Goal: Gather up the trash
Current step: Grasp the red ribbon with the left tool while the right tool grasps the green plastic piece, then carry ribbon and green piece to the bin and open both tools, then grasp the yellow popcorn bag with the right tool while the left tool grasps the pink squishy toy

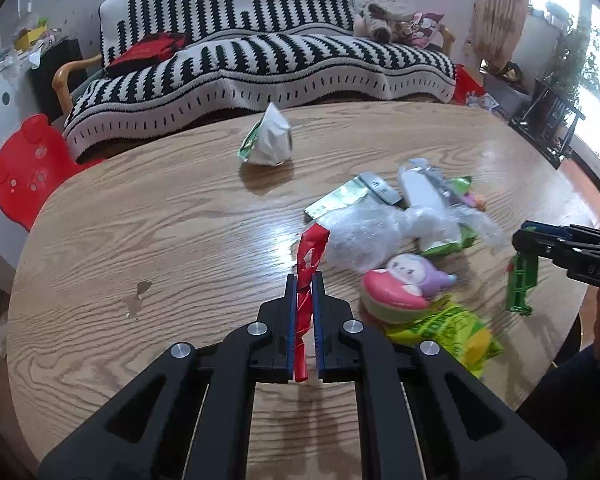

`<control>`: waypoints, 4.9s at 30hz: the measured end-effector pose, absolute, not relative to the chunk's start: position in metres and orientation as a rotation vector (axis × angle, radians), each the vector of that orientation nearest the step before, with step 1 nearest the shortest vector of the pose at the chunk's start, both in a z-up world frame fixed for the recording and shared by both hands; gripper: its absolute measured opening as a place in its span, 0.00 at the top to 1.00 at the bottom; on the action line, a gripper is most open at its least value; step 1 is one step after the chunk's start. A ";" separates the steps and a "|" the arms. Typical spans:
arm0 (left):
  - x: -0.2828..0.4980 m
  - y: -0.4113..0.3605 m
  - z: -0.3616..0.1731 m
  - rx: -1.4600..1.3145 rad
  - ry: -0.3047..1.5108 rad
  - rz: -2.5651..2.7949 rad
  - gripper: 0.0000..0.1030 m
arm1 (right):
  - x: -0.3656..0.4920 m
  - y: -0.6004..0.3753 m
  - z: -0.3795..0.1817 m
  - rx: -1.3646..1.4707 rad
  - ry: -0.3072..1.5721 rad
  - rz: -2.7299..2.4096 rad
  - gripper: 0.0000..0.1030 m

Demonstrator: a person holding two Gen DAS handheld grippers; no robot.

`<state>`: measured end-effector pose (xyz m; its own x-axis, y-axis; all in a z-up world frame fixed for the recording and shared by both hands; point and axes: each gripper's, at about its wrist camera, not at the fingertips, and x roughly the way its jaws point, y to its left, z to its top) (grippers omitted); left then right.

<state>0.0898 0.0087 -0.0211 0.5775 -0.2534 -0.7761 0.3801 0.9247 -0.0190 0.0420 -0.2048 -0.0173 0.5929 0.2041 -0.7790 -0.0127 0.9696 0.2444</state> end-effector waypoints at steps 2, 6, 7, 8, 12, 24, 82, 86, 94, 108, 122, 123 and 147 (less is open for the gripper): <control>0.086 0.005 -0.017 0.156 0.868 -0.385 0.94 | 0.041 -0.203 -0.013 0.210 0.915 0.124 0.65; 0.079 -0.006 -0.013 0.162 0.862 -0.410 0.94 | 0.038 -0.207 -0.005 0.209 0.897 0.110 0.65; 0.078 -0.009 -0.011 0.160 0.863 -0.419 0.94 | 0.036 -0.208 -0.002 0.208 0.891 0.107 0.65; 0.076 -0.013 -0.010 0.158 0.864 -0.431 0.94 | 0.034 -0.210 0.002 0.208 0.882 0.104 0.65; 0.061 -0.044 0.000 0.160 0.863 -0.515 0.94 | 0.022 -0.227 0.018 0.217 0.849 0.068 0.65; -0.016 -0.227 0.025 0.234 0.835 -0.885 0.94 | -0.102 -0.378 0.075 0.288 0.742 -0.244 0.65; -0.076 -0.384 -0.034 -0.027 1.117 -1.079 0.27 | -0.238 -0.526 -0.011 0.515 0.808 -0.586 0.25; -0.014 -0.293 0.007 -0.234 1.113 -0.928 0.27 | -0.181 -0.475 0.017 0.447 0.776 -0.443 0.23; 0.036 -0.102 0.040 -0.057 0.884 -0.581 0.19 | -0.068 -0.326 0.038 0.316 0.808 -0.087 0.22; 0.083 0.008 -0.010 -0.011 0.912 -0.501 0.19 | 0.012 -0.140 -0.013 0.157 0.964 0.190 0.22; 0.099 0.017 -0.030 0.011 0.922 -0.468 0.19 | 0.034 -0.101 -0.065 0.147 1.076 0.241 0.25; 0.099 0.016 -0.030 0.014 0.921 -0.469 0.19 | 0.034 -0.102 -0.065 0.147 1.077 0.245 0.36; 0.090 -0.085 -0.078 0.268 0.970 -0.648 0.20 | -0.010 -0.219 -0.035 0.303 0.993 0.150 0.52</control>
